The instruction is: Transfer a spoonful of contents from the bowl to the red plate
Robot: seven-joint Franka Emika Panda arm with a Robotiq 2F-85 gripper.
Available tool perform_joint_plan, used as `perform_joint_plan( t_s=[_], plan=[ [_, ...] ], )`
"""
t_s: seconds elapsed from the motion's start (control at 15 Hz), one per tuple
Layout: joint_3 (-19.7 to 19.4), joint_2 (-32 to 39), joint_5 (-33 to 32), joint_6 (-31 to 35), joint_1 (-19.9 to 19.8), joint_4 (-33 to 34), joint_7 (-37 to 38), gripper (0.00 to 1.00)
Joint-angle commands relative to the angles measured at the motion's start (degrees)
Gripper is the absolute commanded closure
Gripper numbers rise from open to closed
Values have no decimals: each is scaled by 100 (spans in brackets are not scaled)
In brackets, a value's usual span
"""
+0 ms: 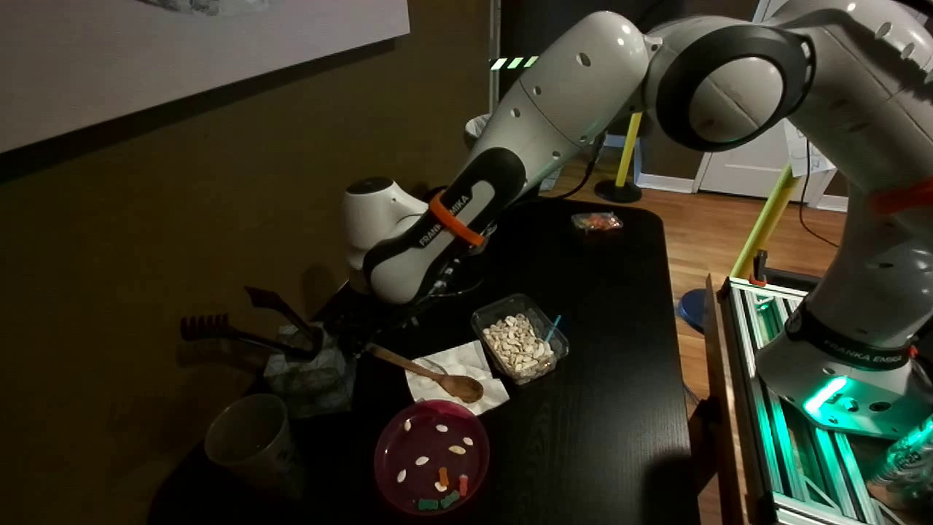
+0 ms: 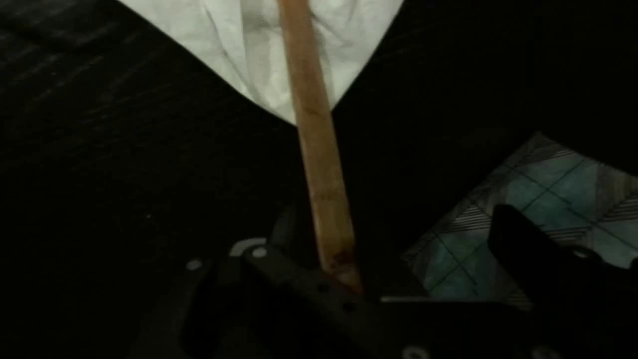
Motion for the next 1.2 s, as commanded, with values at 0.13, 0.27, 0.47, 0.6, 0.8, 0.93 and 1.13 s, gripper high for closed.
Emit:
perform_joint_plan(
  t_s=[0.13, 0.27, 0.47, 0.6, 0.8, 0.93, 1.13],
  plan=[
    [100, 56, 143, -94, -119, 161, -156, 0],
    [25, 197, 106, -225, -67, 223, -94, 0],
    [4, 313, 5, -468, -6, 219, -212, 0],
    [183, 318, 135, -227, -107, 144, -361, 0],
    [95, 279, 92, -308, -51, 122, -243, 0],
    [88, 279, 91, -308, -54, 132, -242, 0],
    [85, 279, 91, -308, -55, 133, -242, 0]
  ],
)
